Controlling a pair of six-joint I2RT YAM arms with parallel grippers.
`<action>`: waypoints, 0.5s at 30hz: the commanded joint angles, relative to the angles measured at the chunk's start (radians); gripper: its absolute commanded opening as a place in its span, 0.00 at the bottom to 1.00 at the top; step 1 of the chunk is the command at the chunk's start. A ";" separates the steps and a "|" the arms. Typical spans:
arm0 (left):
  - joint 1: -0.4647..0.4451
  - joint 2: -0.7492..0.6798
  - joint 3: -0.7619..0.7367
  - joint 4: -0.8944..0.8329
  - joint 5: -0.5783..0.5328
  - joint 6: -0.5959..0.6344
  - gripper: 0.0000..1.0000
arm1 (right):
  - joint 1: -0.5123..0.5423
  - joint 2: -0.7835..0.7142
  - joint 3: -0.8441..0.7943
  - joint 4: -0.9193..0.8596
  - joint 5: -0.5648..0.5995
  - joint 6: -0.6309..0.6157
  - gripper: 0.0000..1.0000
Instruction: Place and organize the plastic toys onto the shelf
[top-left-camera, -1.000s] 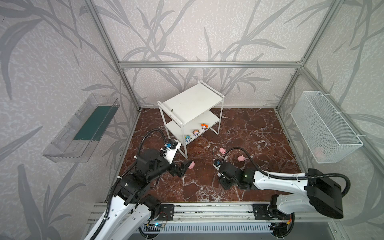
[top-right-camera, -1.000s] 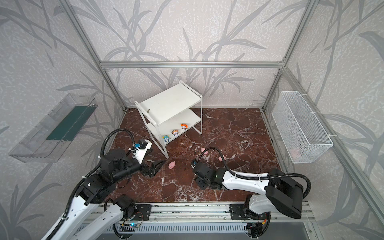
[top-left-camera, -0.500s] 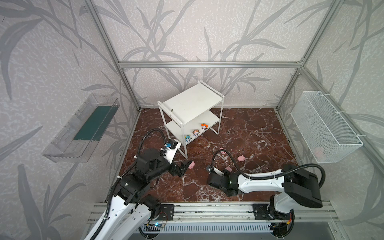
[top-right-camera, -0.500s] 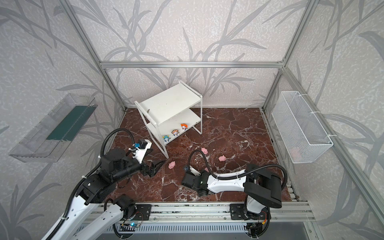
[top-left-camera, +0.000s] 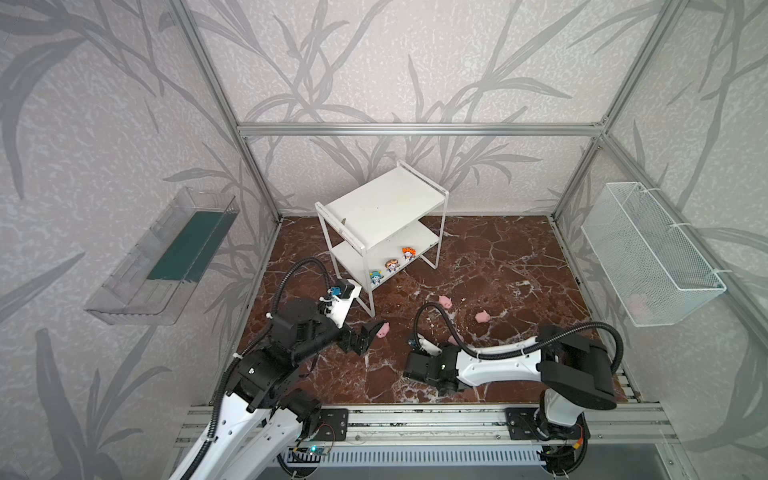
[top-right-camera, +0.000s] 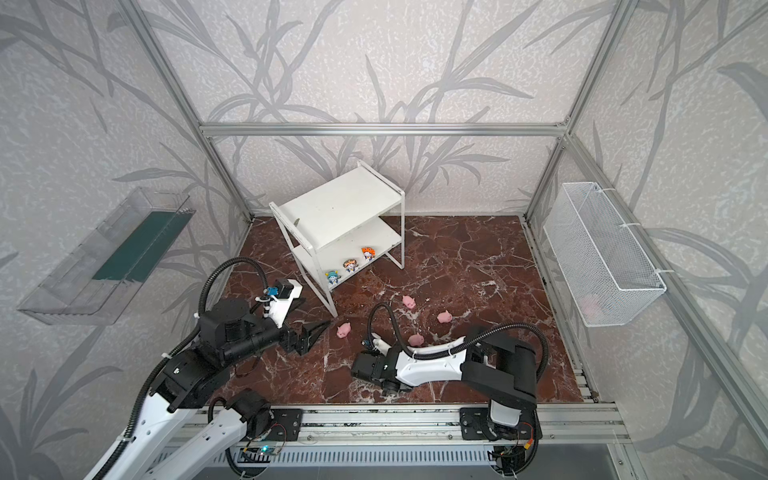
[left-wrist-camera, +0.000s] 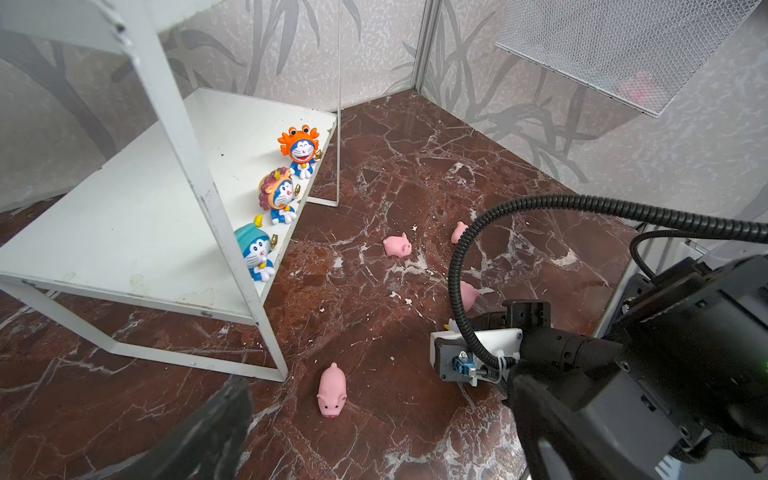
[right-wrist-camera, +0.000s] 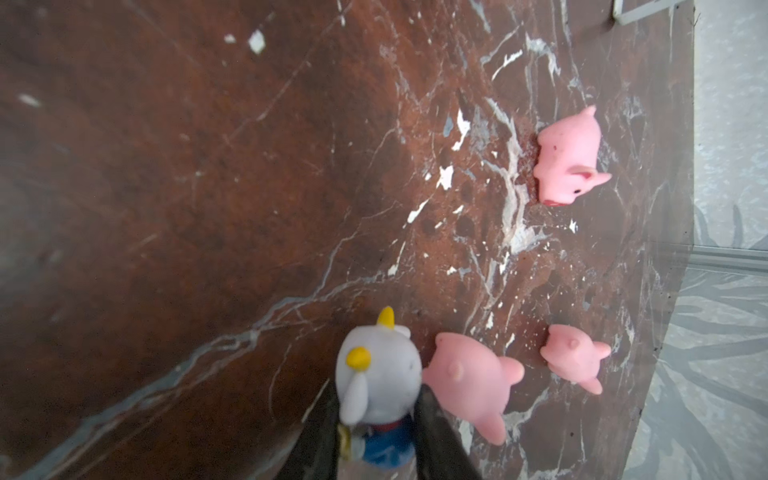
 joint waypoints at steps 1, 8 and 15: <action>0.005 -0.006 -0.011 0.020 0.015 -0.002 0.99 | -0.029 -0.077 0.011 0.048 -0.107 -0.026 0.26; 0.005 -0.013 -0.011 0.020 0.013 -0.002 0.99 | -0.267 -0.393 -0.200 0.439 -0.562 -0.114 0.21; 0.004 -0.016 -0.010 0.016 0.005 -0.001 0.99 | -0.539 -0.476 -0.276 0.699 -0.930 -0.185 0.23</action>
